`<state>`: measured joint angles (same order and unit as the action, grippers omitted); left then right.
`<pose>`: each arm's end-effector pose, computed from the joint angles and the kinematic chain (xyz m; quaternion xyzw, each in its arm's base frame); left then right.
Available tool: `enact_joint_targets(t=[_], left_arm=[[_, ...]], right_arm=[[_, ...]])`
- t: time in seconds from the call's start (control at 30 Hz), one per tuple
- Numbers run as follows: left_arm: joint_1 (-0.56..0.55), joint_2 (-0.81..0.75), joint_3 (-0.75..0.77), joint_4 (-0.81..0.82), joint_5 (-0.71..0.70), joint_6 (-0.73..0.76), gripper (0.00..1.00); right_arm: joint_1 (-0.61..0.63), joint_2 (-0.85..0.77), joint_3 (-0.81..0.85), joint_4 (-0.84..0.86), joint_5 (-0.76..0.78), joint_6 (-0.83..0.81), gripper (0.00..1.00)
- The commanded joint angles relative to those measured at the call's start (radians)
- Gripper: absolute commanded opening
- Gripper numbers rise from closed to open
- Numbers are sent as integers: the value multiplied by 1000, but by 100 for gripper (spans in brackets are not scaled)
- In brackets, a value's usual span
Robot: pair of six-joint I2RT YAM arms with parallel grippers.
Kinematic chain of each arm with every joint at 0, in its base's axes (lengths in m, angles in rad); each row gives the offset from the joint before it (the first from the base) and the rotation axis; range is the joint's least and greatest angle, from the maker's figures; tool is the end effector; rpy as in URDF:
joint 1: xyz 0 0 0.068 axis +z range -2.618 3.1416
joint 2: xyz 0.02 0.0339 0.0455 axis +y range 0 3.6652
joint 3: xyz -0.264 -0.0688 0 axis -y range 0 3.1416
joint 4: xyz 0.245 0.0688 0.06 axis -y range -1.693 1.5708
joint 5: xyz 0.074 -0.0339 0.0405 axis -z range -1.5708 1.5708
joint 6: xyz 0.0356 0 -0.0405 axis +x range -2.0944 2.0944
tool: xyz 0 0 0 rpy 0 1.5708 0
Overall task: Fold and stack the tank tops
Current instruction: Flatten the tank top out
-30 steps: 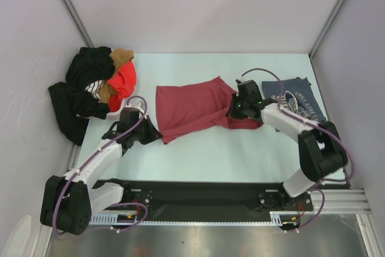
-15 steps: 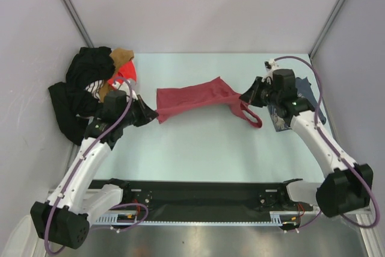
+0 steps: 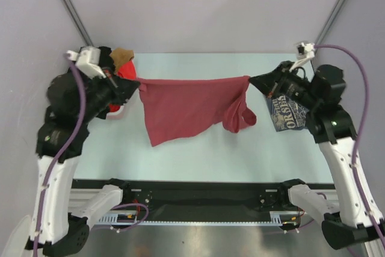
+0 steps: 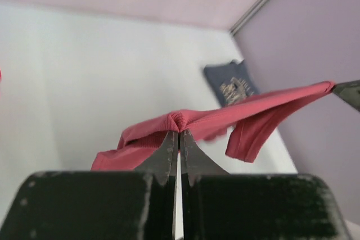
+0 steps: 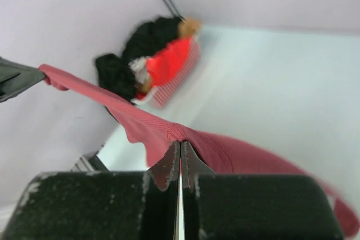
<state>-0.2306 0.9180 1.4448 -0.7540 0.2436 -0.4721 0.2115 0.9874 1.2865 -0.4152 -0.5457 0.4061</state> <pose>0.1412 -0.0420 0.4738 -0.0185 0.7804 -0.3019 0.5473 0.1865 0.0589 0.4513 -0.1084 0.7333 0.3864 0.5488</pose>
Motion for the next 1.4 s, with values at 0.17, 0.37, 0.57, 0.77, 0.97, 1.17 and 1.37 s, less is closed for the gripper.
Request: enact_joint_targets(t=[0.17,0.37,0.57,0.77,0.97,1.17,1.37], left_arm=[[11,-105,298,-149,-9,27,0],[11,-47,156,-91,-20,13,0],[17,102,-21,65,-78,-5,0],[60,356,-190,313,-64,-68,0],[125,556,-211,516,46,-140,0],[126,466,-117,498,49,-96,1],[126,212,-128,456,92,-79,0]], right_arm=[[-6,-121,203,-30,-100,45,0],[-4,-4,232,-65,-57,74,0],[-11,221,168,-7,-34,120,0],[-29,511,129,166,-42,169,0],[-41,793,229,272,-79,197,0],[-40,677,221,302,-74,165,0],[-34,362,100,355,-97,146,0]])
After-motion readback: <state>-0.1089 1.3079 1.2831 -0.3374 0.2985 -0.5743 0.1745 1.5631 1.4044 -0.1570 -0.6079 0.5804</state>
